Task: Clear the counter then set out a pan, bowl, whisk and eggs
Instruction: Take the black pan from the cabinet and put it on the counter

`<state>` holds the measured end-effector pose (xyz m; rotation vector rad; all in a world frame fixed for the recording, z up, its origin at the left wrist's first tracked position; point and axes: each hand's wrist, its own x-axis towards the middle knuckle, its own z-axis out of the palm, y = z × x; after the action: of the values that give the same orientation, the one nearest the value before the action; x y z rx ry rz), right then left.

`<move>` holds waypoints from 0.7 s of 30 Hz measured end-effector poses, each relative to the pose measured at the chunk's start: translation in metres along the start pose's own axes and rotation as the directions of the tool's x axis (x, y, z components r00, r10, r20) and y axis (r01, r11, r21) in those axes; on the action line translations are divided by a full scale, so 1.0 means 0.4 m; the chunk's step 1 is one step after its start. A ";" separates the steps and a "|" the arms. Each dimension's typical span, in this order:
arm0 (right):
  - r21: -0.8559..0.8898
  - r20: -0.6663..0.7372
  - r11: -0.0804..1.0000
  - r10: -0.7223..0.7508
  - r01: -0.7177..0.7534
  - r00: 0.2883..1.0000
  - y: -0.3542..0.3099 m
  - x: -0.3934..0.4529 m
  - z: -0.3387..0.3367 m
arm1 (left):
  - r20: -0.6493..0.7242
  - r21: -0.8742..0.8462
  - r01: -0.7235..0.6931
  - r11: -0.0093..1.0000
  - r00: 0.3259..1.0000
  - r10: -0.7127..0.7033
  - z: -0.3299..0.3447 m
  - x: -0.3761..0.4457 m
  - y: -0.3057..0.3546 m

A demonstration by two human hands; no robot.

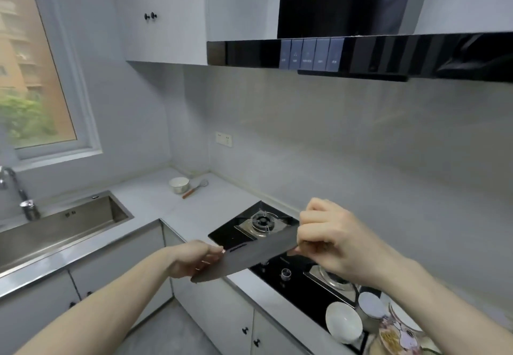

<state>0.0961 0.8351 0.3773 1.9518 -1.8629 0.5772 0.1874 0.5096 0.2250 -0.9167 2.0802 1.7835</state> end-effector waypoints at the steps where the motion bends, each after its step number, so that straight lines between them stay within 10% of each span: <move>1: 0.027 0.005 1.000 -0.011 0.011 1.000 -0.009 0.015 0.033 | 0.011 0.021 -0.002 1.000 1.000 0.002 -0.017 -0.013 -0.023; 6: -0.035 0.071 0.999 -0.021 0.023 0.997 -0.024 0.095 0.182 | -0.063 -0.029 0.008 1.000 0.998 -0.010 -0.143 -0.023 -0.128; 11: -0.060 0.148 0.963 0.269 -0.263 0.952 0.031 0.135 0.308 | -0.233 -0.336 -0.001 0.942 0.969 -0.082 -0.294 -0.025 -0.197; 21: 0.337 0.407 0.282 0.817 -0.898 0.410 0.075 0.146 0.716 | -0.431 -0.391 -0.150 0.908 0.901 -0.037 -0.482 0.057 -0.279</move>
<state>0.0780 0.6308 0.1669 0.9463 -3.1032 1.3930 0.2771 0.3132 0.1654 -1.5007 2.0018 2.2832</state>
